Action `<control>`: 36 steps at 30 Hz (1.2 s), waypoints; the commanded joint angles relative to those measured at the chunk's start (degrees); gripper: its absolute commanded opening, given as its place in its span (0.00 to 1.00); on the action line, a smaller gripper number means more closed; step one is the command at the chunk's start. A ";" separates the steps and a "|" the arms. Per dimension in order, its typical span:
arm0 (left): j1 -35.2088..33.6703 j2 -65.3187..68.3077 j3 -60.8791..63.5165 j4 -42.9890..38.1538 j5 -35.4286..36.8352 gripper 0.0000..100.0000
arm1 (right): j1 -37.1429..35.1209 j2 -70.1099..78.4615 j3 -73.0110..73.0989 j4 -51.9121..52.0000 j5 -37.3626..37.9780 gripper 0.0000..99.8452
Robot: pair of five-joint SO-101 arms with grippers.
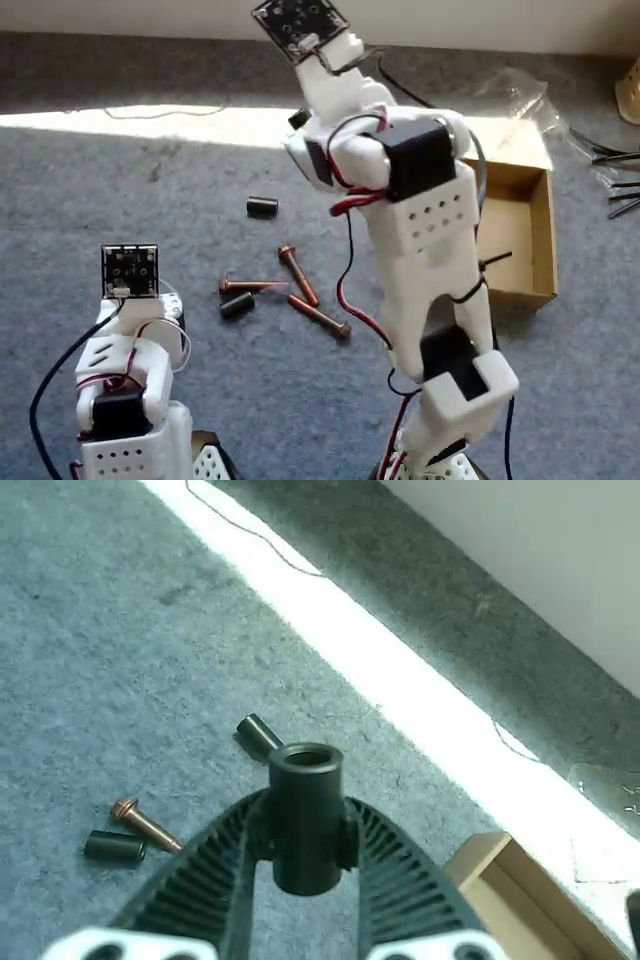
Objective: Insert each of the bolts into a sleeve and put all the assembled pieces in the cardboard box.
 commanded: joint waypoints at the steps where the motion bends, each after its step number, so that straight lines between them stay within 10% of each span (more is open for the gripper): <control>1: 3.74 -0.40 -0.13 -0.79 -0.35 0.03 | 2.42 -9.45 3.47 0.92 -0.70 0.00; 20: 16.57 -0.22 2.86 -5.27 -10.20 0.03 | 4.70 -45.58 39.78 0.66 -0.97 0.00; 36: 25.63 -0.04 -1.63 -5.27 -10.20 0.03 | 21.85 -72.04 82.86 -18.24 -5.45 0.00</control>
